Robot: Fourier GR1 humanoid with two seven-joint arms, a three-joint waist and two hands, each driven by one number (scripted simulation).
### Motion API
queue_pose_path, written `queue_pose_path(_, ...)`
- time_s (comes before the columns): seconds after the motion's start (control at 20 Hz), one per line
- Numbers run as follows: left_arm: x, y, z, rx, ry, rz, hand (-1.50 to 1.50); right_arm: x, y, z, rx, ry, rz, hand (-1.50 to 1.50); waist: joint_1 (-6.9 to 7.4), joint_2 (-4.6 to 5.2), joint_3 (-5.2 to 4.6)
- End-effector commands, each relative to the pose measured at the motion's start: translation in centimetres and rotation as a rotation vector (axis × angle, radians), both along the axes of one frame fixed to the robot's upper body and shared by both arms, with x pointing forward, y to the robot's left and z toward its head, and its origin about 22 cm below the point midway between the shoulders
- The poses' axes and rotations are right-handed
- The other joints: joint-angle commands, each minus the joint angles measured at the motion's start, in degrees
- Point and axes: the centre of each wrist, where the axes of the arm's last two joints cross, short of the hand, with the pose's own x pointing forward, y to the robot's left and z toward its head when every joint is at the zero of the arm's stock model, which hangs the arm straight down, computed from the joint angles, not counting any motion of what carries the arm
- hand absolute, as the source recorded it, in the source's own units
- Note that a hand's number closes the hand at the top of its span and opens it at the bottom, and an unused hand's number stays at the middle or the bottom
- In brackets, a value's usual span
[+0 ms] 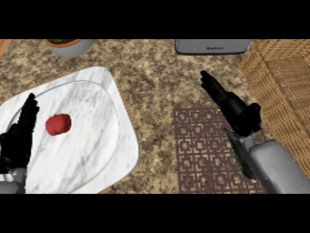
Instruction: Pick the eggplant from the placemat and place it in the basket
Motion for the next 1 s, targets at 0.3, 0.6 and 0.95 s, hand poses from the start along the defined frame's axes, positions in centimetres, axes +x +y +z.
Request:
queue_pose_path(0.3, 0.4, -6.4, 2.3, -0.295, -0.162, -0.154, 0.00, -4.1, -7.1, 1.6, -0.182, -0.020, -0.058, 1.50, -0.87, -2.94, -0.56)
queue_pose_path(0.6, -0.7, -7.6, 2.1, -0.315, -0.137, -0.156, 0.00, -8.4, 1.2, -1.2, -0.212, 0.022, -0.428, -1.50, 0.04, -2.51, -0.61)
queue_pose_path(0.95, -0.4, -7.4, 3.0, -0.299, -0.161, -0.177, 0.00, -5.0, -4.1, 2.5, -0.721, 0.060, -0.750, -1.50, -0.20, -2.95, -1.08)
